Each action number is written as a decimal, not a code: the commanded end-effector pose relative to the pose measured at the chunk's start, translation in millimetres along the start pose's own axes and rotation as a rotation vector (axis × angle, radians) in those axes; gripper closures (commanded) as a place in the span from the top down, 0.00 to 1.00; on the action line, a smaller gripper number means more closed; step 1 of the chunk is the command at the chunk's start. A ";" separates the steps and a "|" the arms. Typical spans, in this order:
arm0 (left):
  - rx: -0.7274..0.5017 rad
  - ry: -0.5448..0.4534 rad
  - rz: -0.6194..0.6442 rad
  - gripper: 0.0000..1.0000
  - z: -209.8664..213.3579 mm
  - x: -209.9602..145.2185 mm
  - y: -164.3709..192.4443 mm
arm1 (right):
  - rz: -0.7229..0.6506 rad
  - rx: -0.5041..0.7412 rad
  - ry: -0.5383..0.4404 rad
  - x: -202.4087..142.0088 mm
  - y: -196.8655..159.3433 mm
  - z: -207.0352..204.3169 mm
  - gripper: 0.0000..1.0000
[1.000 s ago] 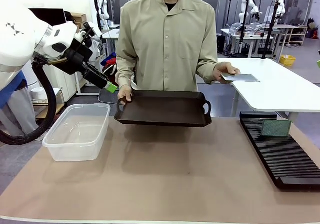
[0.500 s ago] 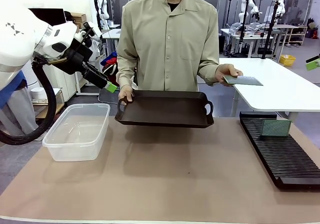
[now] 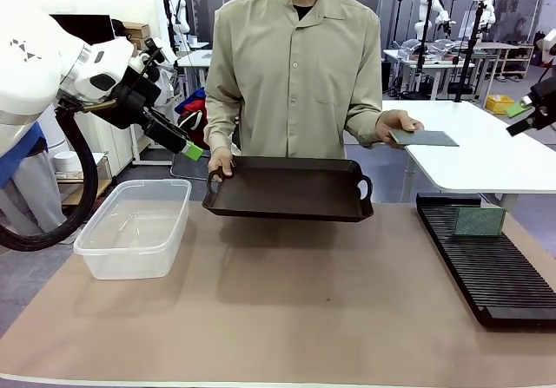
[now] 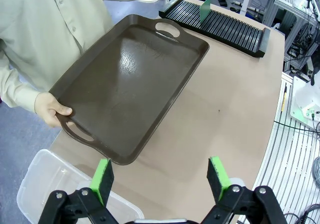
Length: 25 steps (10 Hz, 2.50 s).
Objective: Sort PCBs into racks and boxes based on the side picked up.
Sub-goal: Pick up the Blank PCB handed by the Human.
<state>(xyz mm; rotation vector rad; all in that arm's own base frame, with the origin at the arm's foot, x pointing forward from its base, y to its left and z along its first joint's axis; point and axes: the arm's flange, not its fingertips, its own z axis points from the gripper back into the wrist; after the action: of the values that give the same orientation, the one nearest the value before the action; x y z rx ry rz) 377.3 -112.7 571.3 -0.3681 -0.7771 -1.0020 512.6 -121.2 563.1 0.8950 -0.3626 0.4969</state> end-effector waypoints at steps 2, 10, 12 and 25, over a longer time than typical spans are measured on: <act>-0.005 0.004 -0.003 1.00 -0.7 -1.6 0.2 | -0.192 0.195 0.005 22.3 -26.3 -8.3 1.00; -0.005 0.004 -0.003 1.00 -0.7 -1.6 0.2 | -0.239 0.276 0.018 12.1 -46.2 -35.9 1.00; -0.005 0.004 -0.003 1.00 -0.7 -1.6 0.2 | -0.246 0.284 0.014 11.1 -48.8 -35.4 1.00; -0.005 0.004 -0.003 1.00 -0.7 -1.6 0.2 | -0.541 0.670 0.208 35.4 -90.7 -122.0 0.41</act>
<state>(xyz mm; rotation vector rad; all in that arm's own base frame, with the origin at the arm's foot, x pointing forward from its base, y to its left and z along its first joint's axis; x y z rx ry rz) 377.3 -112.7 571.2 -0.3681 -0.7770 -1.0020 594.2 -59.5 450.6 1.4849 0.2450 0.1554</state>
